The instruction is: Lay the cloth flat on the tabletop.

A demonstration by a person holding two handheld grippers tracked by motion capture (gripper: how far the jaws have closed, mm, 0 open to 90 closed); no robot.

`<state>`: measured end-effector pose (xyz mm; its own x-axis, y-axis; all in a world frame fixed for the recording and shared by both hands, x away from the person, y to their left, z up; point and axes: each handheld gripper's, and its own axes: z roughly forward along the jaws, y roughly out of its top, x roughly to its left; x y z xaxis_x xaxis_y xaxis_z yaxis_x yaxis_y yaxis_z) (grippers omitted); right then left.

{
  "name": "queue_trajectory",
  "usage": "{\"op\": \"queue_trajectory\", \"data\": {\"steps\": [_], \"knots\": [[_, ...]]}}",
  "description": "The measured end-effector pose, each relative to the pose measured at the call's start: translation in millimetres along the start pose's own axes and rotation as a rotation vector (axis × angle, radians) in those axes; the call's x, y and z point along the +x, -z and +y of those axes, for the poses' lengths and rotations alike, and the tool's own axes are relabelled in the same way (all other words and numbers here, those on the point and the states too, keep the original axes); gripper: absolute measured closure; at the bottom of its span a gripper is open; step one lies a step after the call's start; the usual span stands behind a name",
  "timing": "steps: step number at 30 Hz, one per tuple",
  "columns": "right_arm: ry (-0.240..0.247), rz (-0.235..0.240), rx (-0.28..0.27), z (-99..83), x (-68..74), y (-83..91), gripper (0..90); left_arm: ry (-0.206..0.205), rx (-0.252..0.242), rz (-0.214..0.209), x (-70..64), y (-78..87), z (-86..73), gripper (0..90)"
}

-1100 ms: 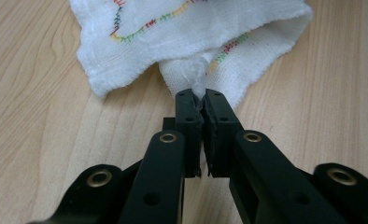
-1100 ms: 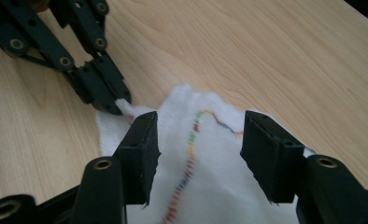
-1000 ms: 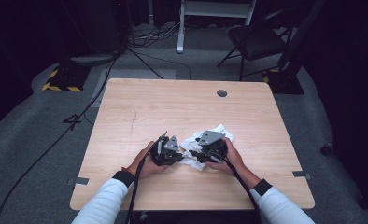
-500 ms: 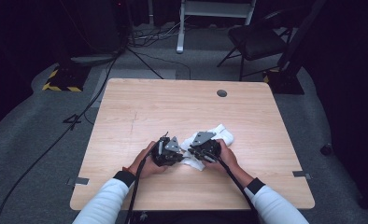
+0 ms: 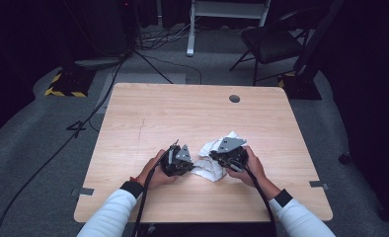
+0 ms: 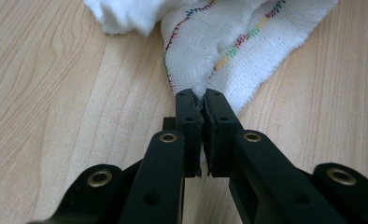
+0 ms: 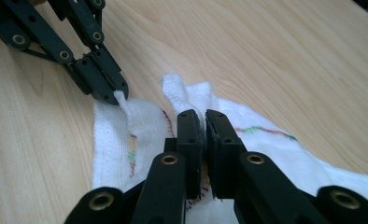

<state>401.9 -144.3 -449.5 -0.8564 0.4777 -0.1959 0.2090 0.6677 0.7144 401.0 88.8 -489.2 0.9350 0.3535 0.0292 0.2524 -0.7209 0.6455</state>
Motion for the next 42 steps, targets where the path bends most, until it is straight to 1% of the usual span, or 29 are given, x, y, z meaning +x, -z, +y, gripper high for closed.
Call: {"op": "queue_trajectory", "data": {"steps": [3, 5, 8, 12, 13, 15, 18, 20, 21, 22, 23, 25, 27, 28, 29, 30, 31, 33, 35, 37, 38, 39, 41, 42], "knots": [[-0.021, -0.019, -0.026, -6.7, -5.6, 19.4, 84.9, 0.002, 0.000, 0.000, 0.0, 0.1, -0.1, 85.6], [-0.033, -0.039, -0.030, -14.8, -9.6, 32.1, 84.9, 0.003, 0.001, 0.001, -0.3, 0.1, 0.1, 85.5], [-0.060, -0.057, -0.020, -32.5, -14.7, 50.7, 85.0, 0.003, 0.006, 0.004, -1.1, 0.5, 0.5, 85.5], [-0.101, -0.076, 0.000, -56.6, -17.2, 68.3, 84.9, -0.003, 0.005, 0.007, -5.4, 0.7, 0.5, 85.1], [-0.116, -0.075, 0.010, -63.3, -16.8, 71.8, 84.9, -0.008, 0.004, -0.001, -7.3, 0.2, 1.1, 84.9], [-0.122, -0.079, 0.034, -76.1, -15.0, 76.5, 84.8, -0.017, 0.005, -0.019, -12.8, -1.3, 3.4, 84.8], [-0.149, -0.086, 0.061, -92.9, -13.4, 80.6, 83.6, -0.027, 0.003, -0.051, -23.1, -4.6, 7.4, 84.0], [-0.165, -0.096, 0.085, -101.9, -13.6, 81.0, 79.4, -0.044, 0.008, -0.067, -31.5, -5.9, 9.9, 82.7], [-0.168, -0.100, 0.096, -105.6, -14.0, 80.9, 77.8, -0.047, 0.006, -0.076, -35.7, -6.7, 10.6, 82.3], [-0.170, -0.101, 0.108, -108.4, -14.4, 81.0, 76.4, -0.058, 0.010, -0.082, -39.1, -6.9, 11.7, 81.6], [-0.177, -0.101, 0.113, -110.7, -14.6, 80.8, 75.0, -0.060, 0.009, -0.086, -42.4, -7.3, 12.2, 80.5], [-0.190, -0.104, 0.136, -114.2, -14.9, 79.6, 68.2, -0.068, 0.014, -0.096, -47.3, -7.3, 13.1, 79.0], [-0.189, -0.110, 0.149, -117.4, -14.5, 78.9, 65.7, -0.073, 0.015, -0.095, -50.7, -7.2, 13.4, 77.2], [-0.192, -0.112, 0.153, -118.5, -13.8, 79.5, 62.9, -0.069, 0.016, -0.100, -51.7, -6.9, 13.4, 75.4], [-0.194, -0.119, 0.153, -119.5, -13.9, 80.5, 58.1, -0.068, 0.017, -0.102, -52.3, -6.7, 13.4, 71.7], [-0.199, -0.121, 0.152, -120.4, -14.4, 81.8, 55.8, -0.070, 0.021, -0.097, -52.5, -6.7, 13.5, 68.9], [-0.205, -0.121, 0.146, -121.1, -14.7, 83.2, 53.8, -0.064, 0.021, -0.089, -52.5, -6.7, 13.6, 66.0], [-0.204, -0.132, 0.134, -121.3, -14.5, 86.1, 48.5, -0.052, 0.012, -0.087, -51.3, -6.2, 14.5, 60.0], [-0.193, -0.132, 0.106, -119.7, -14.2, 89.3, 46.5, -0.038, -0.002, -0.080, -49.9, -4.7, 15.5, 55.1], [-0.178, -0.142, 0.078, -115.9, -12.7, 91.9, 44.9, -0.033, -0.038, -0.067, -47.2, -0.3, 17.1, 52.6], [-0.172, -0.139, 0.058, -113.2, -12.1, 93.7, 44.8, -0.029, -0.051, -0.067, -45.9, 1.3, 17.8, 51.9], [-0.167, -0.135, 0.048, -111.6, -11.7, 94.7, 44.6, -0.028, -0.062, -0.055, -43.5, 3.3, 19.1, 51.1], [-0.147, -0.144, 0.027, -106.4, -10.1, 96.4, 44.5, -0.012, -0.087, -0.041, -36.5, 6.6, 22.2, 49.1], [-0.144, -0.139, 0.013, -103.8, -9.7, 96.9, 44.5, 0.003, -0.100, -0.040, -32.2, 7.1, 23.5, 48.9]]}}
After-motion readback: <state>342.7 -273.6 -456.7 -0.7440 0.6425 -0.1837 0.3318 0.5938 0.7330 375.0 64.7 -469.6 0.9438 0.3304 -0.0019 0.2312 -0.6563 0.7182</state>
